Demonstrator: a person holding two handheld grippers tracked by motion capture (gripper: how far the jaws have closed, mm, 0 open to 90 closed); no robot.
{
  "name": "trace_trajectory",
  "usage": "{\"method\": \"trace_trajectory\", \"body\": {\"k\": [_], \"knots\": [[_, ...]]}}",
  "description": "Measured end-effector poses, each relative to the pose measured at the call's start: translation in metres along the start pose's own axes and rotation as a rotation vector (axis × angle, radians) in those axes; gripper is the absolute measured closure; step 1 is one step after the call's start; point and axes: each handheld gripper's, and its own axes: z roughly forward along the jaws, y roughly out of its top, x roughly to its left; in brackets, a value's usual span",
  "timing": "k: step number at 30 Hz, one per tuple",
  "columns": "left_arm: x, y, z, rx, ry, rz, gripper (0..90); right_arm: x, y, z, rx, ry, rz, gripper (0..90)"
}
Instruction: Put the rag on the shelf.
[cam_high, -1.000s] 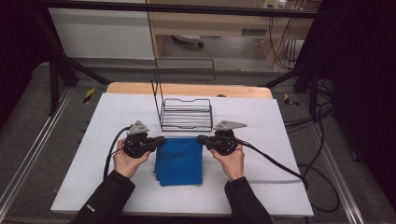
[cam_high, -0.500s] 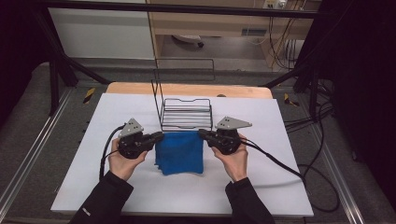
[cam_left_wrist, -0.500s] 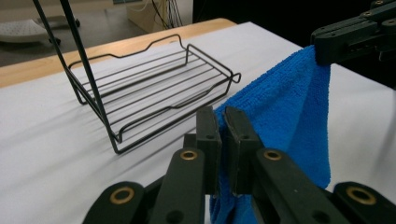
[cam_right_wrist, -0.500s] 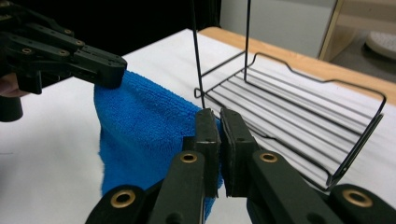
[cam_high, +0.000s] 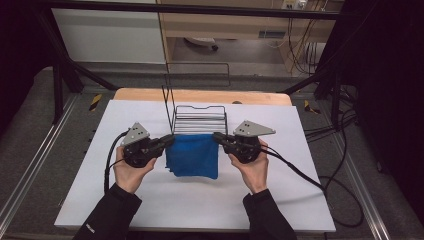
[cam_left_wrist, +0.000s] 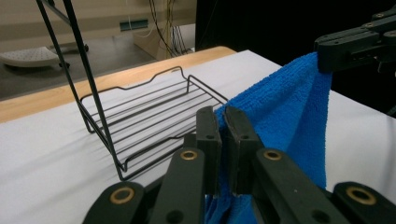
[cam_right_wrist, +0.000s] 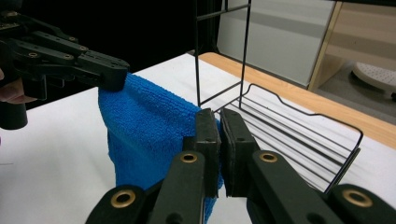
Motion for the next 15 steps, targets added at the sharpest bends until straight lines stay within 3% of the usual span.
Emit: {"method": "trace_trajectory", "body": {"k": [15], "knots": [[-0.008, 0.026, -0.003, -0.101, 0.009, 0.033, 84.9, 0.001, 0.022, -0.019, -0.101, -0.048, -0.039, 87.1]]}}
